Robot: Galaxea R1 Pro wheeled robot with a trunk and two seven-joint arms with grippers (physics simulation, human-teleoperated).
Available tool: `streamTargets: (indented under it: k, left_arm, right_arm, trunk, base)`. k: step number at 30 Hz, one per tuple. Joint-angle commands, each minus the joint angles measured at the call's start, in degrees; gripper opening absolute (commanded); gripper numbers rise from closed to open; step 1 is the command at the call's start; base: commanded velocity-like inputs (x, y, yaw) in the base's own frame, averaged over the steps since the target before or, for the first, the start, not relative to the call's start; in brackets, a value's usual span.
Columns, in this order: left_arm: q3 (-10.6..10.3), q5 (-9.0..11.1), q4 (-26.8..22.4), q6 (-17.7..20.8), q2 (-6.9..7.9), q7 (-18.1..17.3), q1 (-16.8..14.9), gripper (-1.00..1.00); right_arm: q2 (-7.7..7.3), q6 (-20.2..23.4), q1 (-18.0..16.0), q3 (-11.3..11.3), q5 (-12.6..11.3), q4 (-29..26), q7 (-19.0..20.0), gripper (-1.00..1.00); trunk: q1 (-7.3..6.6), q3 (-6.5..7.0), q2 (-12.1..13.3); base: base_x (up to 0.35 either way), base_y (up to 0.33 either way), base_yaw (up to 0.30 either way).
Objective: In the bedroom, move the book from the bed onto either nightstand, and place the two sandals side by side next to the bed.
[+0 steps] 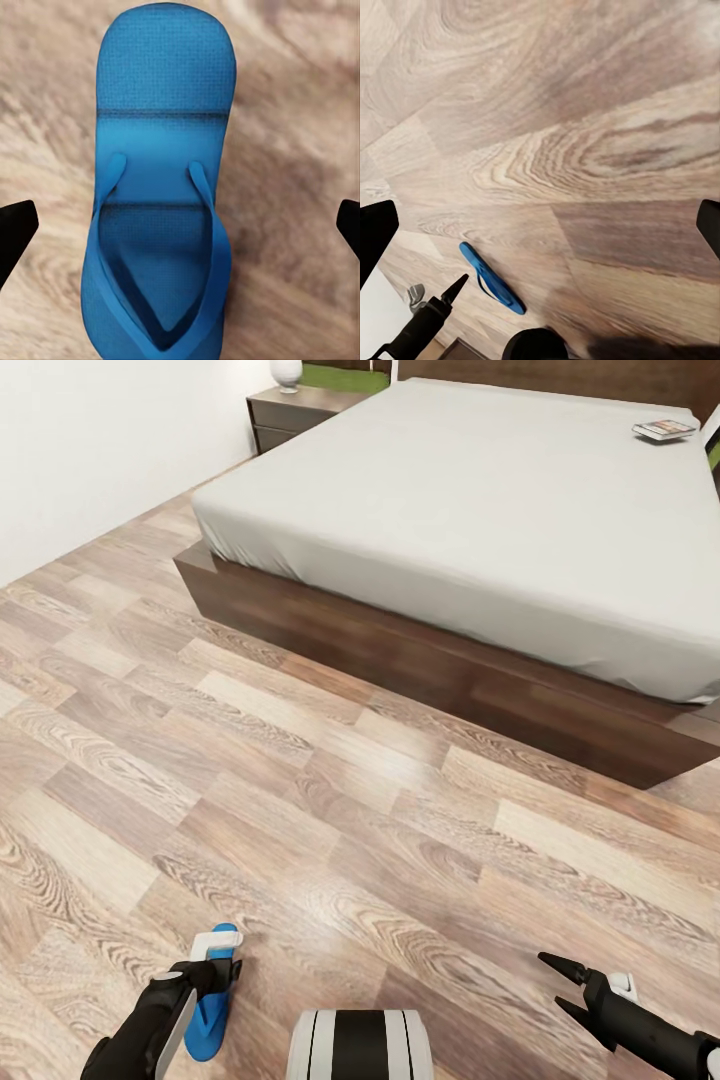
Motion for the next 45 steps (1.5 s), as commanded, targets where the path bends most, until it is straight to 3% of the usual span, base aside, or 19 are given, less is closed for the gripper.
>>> streamTargets:
  k: [1, 4, 19, 28, 33, 45]
  left_arm:
    - [0.1, -0.5, -0.1, 0.3, -0.03, -0.2, 0.0, 1.00]
    - [0.1, -0.5, -0.1, 0.3, -0.04, -0.2, 0.0, 1.00]
    - [0.1, -0.5, -0.1, 0.3, -0.04, -0.2, 0.0, 1.00]
    - [0.1, -0.5, -0.1, 0.3, -0.04, -0.2, 0.0, 1.00]
    - [0.1, -0.5, -0.1, 0.3, -0.04, -0.2, 0.0, 1.00]
    - [0.1, -0.5, -0.1, 0.3, -0.04, -0.2, 0.0, 1.00]
  right_arm:
    - [0.01, 0.3, 0.0, -0.1, 0.2, 0.0, 0.2, 1.00]
    - [0.01, 0.3, 0.0, -0.1, 0.2, 0.0, 0.2, 1.00]
    - [0.01, 0.3, 0.0, -0.1, 0.2, 0.0, 0.3, 1.00]
    - [0.01, 0.3, 0.0, -0.1, 0.2, 0.0, 0.3, 1.00]
    - [0.01, 0.3, 0.0, -0.1, 0.2, 0.0, 0.3, 1.00]
    - [-0.07, 0.5, 0.0, -0.1, 0.2, 0.0, 0.3, 1.00]
  trunk:
    - [-0.01, -0.03, 0.0]
    - [-0.01, -0.03, 0.0]
    - [0.38, -3.36, -0.2]
    - [0.38, -3.36, -0.2]
    - [0.51, -4.46, -0.3]
    - [0.51, -4.46, -0.3]
  base:
    - [0.008, 0.000, 0.000]
    - [0.005, 0.000, 0.000]
    - [0.000, 0.000, 0.000]
    - [0.000, 0.000, 0.000]
    - [0.000, 0.000, 0.000]
    - [0.000, 0.000, 0.000]
